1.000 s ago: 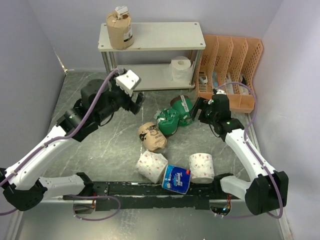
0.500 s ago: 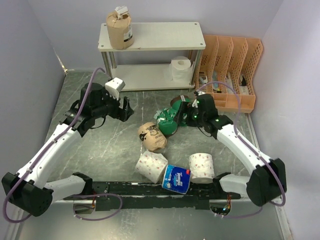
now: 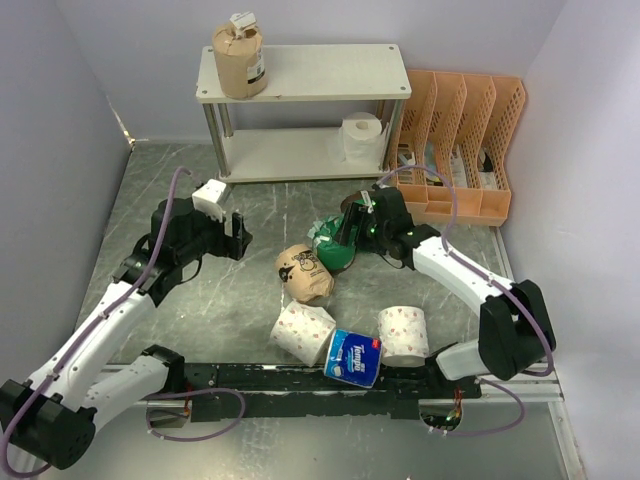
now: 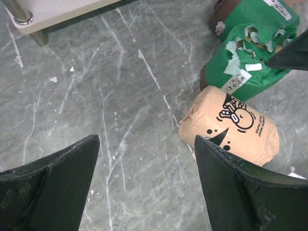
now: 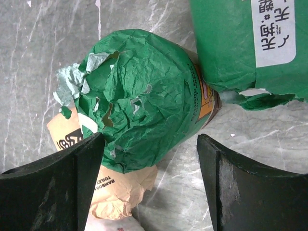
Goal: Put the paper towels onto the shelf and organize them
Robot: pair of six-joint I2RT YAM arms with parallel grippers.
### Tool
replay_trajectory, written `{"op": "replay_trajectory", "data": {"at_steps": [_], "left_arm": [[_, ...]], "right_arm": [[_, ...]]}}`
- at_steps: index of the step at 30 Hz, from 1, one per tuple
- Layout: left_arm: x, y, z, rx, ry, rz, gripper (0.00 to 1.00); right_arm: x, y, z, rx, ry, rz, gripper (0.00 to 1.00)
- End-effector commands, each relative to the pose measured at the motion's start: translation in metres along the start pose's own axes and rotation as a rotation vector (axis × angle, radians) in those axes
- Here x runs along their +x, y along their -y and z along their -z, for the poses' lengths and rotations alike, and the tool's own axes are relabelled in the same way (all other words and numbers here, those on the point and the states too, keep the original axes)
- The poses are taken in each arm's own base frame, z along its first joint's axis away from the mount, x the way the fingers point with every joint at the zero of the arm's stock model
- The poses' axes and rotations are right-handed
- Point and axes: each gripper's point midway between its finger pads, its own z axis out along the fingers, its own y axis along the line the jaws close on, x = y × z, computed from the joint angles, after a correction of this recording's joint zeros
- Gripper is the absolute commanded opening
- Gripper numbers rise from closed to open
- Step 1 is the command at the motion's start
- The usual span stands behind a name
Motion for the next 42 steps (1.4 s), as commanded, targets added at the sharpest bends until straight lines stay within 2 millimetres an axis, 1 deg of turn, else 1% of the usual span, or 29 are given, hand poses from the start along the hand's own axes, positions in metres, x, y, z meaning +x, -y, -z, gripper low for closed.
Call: {"op": "replay_trajectory", "data": {"at_steps": [1,4,8,12,15,19,22,24,27,28,30,32,36,42], "left_arm": [[-0.012,-0.011,-0.006,-0.051,0.051,0.001,0.91],[-0.010,-0.005,-0.009,-0.016,0.042,0.004,0.91],[-0.007,-0.007,-0.012,-0.017,0.027,0.010,0.91],[-0.004,-0.007,-0.014,-0.017,0.015,0.014,0.91],[-0.004,-0.008,-0.013,-0.023,0.014,0.013,0.90],[-0.002,-0.010,-0.014,-0.031,0.007,0.011,0.90],[-0.001,-0.011,-0.015,-0.033,0.003,0.012,0.90],[0.000,-0.010,-0.015,-0.026,0.001,0.012,0.90],[0.001,-0.008,-0.016,-0.016,-0.002,0.014,0.90],[0.000,-0.008,-0.017,-0.019,-0.001,0.014,0.90],[0.000,-0.009,-0.018,-0.021,-0.002,0.017,0.90],[0.001,-0.009,-0.019,-0.019,-0.008,0.021,0.90],[0.001,-0.011,-0.019,-0.022,-0.011,0.028,0.89],[0.002,-0.012,-0.018,-0.028,-0.009,0.031,0.89]], "right_arm": [[-0.007,-0.005,-0.001,-0.007,0.036,-0.007,0.78],[-0.008,-0.004,0.001,-0.005,0.047,-0.006,0.79],[-0.002,-0.001,-0.003,-0.005,0.037,-0.015,0.79],[0.004,0.001,-0.014,-0.011,0.020,-0.029,0.72],[0.009,0.001,-0.023,-0.017,0.001,-0.033,0.61],[0.012,-0.003,-0.032,-0.043,-0.021,-0.038,0.43],[0.011,-0.010,-0.035,-0.067,-0.031,-0.034,0.32],[0.008,-0.013,-0.032,-0.071,-0.038,-0.020,0.20],[-0.010,-0.018,-0.015,-0.043,-0.008,0.019,0.01],[-0.028,-0.027,-0.004,-0.050,0.038,0.033,0.00],[-0.055,-0.038,0.018,-0.054,0.112,0.056,0.00],[-0.073,-0.046,0.038,-0.051,0.155,0.077,0.00],[-0.097,-0.057,0.066,-0.055,0.201,0.093,0.00],[-0.131,-0.069,0.101,-0.098,0.292,0.071,0.00]]}}
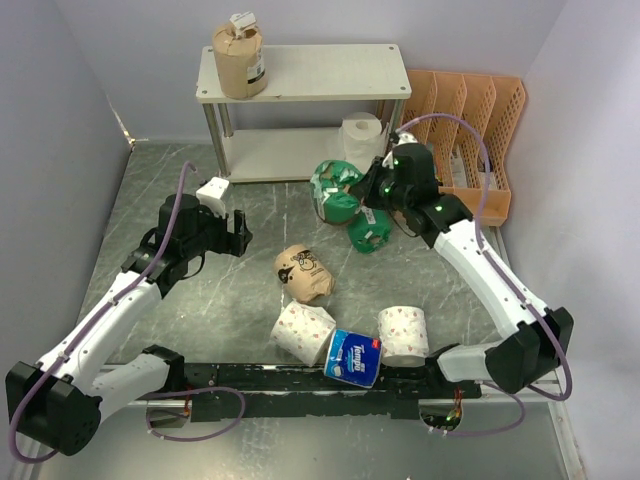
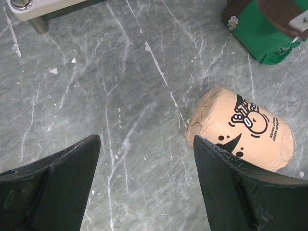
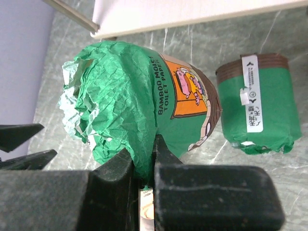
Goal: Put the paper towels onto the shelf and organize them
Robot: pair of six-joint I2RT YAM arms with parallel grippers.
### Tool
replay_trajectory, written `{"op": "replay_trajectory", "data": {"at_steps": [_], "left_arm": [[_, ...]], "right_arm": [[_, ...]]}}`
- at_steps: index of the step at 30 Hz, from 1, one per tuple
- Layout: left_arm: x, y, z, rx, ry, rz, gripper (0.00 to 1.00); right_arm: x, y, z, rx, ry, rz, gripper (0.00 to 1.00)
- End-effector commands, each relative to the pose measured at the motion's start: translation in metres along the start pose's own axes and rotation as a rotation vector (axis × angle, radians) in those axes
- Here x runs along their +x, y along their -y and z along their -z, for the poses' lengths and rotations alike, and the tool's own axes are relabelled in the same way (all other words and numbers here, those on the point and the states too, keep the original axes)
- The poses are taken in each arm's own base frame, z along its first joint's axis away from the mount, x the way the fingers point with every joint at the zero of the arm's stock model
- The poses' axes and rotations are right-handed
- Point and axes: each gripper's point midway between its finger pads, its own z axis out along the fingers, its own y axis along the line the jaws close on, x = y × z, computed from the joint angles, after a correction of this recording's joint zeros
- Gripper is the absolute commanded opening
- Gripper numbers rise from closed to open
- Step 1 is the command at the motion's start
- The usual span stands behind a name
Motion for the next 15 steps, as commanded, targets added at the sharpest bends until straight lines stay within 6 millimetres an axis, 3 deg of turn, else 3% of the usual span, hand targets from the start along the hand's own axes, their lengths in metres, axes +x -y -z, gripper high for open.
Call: {"op": "replay_trajectory", "data": {"at_steps": [1,7,10,15], "left_arm": [[-0.009,0.000,0.001,0.008,0.038,0.010,0.89],[-0.007,0.000,-0.001,0.008,0.028,0.017,0.88],[-0.007,0.003,-0.002,0.021,0.029,0.021,0.87],[-0.007,0.007,-0.002,0.043,0.029,0.025,0.87]], "right_arm": [[-0.035,-0.005,0.022,-0.006,0.074,-0.003,0.00],[-0.109,-0.019,0.051,0.001,0.219,-0.002,0.00],[-0.154,-0.020,0.070,0.022,0.308,-0.006,0.00],[-0.211,-0.020,0.089,0.028,0.434,-0.031,0.00]]}}
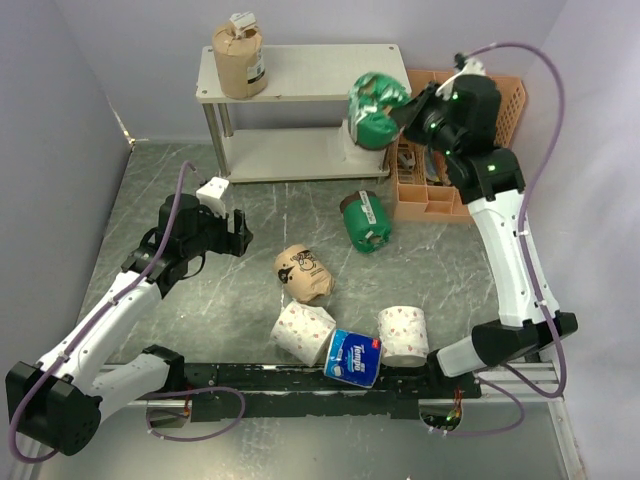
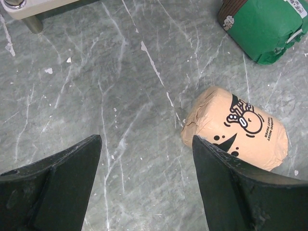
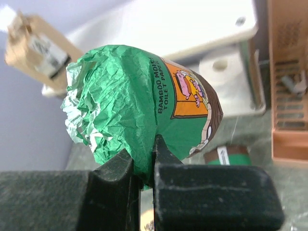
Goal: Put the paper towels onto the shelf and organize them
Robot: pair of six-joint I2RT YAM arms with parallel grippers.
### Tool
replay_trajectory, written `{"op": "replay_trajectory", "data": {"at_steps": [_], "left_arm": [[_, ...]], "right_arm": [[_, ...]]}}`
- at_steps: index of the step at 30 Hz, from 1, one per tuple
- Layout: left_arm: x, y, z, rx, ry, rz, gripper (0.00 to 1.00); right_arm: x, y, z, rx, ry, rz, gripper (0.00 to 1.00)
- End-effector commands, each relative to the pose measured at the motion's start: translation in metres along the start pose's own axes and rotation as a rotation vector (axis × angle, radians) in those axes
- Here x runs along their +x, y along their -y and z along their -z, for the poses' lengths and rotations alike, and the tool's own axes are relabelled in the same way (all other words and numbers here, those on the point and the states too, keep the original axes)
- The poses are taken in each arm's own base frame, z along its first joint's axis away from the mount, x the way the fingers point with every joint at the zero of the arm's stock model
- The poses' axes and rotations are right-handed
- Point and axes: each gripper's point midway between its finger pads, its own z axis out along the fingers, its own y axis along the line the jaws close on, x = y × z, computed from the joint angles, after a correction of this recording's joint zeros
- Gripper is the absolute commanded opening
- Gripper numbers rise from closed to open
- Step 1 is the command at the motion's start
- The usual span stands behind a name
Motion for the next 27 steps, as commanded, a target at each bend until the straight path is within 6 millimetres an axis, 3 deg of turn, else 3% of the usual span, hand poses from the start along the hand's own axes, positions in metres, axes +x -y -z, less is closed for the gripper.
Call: {"op": "replay_trajectory", "data": {"at_steps": [1,7,14,20,22,23,27], "left_arm": [[-0.007,0.004,-0.002,0.029,0.030,0.011,0.87],[-0.006,0.004,-0.003,0.029,0.026,0.011,0.86],[-0.005,0.000,-0.004,0.009,0.016,0.002,0.85],[-0.004,-0.001,-0.007,0.009,0.009,0.002,0.86],[-0.003,-0.002,-0.008,0.006,0.003,0.001,0.86],[-0.003,-0.002,-0.009,0.006,0.003,0.001,0.86],[-0.003,-0.006,-0.012,0.001,-0.003,0.008,0.86]], "right_arm": [[-0.058,-0.002,0.003,0.011,0.137,-0.005,0.00],[-0.120,0.014,-0.020,0.009,0.247,-0.048,0.00],[-0.168,0.041,-0.050,-0.029,0.380,-0.152,0.00],[-0.185,0.047,-0.086,-0.122,0.417,-0.221,0.00],[-0.193,0.042,-0.086,-0.154,0.444,-0.232,0.00],[-0.188,0.048,-0.099,-0.154,0.434,-0.243,0.00],[-0.180,0.056,-0.120,-0.169,0.417,-0.280,0.00]]}}
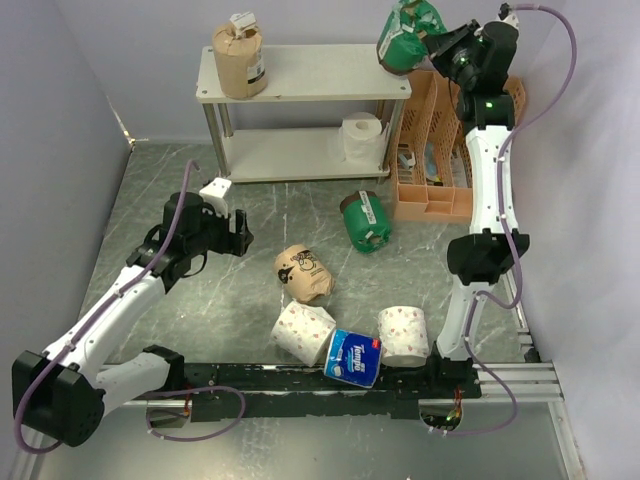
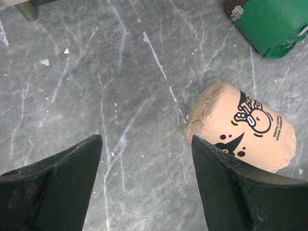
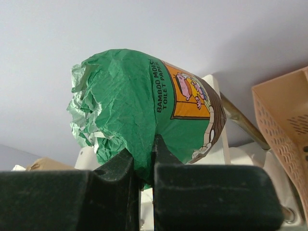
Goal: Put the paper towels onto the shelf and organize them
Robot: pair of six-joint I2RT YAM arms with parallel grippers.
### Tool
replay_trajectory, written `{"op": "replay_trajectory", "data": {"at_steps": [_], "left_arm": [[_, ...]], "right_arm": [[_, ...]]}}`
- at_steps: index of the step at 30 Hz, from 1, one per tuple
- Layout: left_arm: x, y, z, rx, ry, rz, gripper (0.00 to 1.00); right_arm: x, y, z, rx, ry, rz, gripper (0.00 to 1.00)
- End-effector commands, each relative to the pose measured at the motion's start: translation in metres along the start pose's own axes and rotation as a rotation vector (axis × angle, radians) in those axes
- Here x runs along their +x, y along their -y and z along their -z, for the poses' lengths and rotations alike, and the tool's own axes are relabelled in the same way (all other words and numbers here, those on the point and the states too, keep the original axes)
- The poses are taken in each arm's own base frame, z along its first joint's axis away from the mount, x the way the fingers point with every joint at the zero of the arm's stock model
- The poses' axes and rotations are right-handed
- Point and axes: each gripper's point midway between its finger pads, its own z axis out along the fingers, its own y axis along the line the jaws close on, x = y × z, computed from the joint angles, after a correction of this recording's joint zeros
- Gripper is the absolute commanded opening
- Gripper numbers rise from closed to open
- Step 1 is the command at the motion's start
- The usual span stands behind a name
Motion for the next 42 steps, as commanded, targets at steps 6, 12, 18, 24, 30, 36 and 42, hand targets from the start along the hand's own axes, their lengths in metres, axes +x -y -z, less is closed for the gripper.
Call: {"op": "replay_trajectory", "data": {"at_steps": [6,12,18,24,30,36,42], "left_arm": [[-0.014,-0.009,-0.006,0.002,0.035,0.015,0.85],[-0.014,-0.011,-0.006,0.005,0.035,0.021,0.85],[-0.013,-0.012,-0.006,0.002,0.033,0.023,0.85],[-0.014,-0.011,-0.005,0.006,0.038,0.022,0.84],[-0.014,-0.010,-0.004,0.008,0.040,0.022,0.85],[-0.010,-0.001,-0.006,0.064,0.027,0.030,0.85],[-0.007,0.018,-0.006,0.173,0.018,0.047,0.95]], "right_arm": [[-0.006,-0.017,-0.018,-0.130,0.038,-0.069,0.00],[0.007,-0.022,-0.022,-0.148,0.009,-0.063,0.00],[0.017,-0.035,-0.018,-0.182,-0.013,-0.065,0.22],[0.014,-0.048,-0.012,-0.207,-0.012,-0.059,0.66],[-0.004,-0.076,0.017,-0.257,0.027,-0.019,1.00],[-0.024,-0.105,0.093,-0.146,0.154,0.158,1.00],[0.016,-0.070,0.180,-0.100,0.065,0.201,1.00]]}}
